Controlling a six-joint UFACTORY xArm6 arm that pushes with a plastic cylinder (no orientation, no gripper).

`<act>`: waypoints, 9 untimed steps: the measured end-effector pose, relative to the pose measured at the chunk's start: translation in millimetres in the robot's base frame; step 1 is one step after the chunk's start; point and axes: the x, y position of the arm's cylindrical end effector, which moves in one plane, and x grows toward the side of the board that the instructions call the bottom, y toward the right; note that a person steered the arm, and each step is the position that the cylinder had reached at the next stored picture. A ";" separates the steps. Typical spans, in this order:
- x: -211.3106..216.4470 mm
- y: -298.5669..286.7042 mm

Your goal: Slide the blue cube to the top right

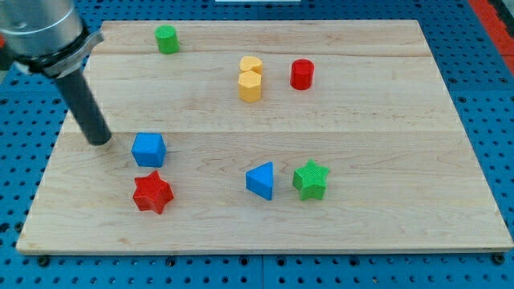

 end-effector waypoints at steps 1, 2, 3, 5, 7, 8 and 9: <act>19.4 9.1; 17.3 123.2; 0.6 208.9; -44.4 178.5; -44.2 312.4; -34.4 356.2; -41.6 384.1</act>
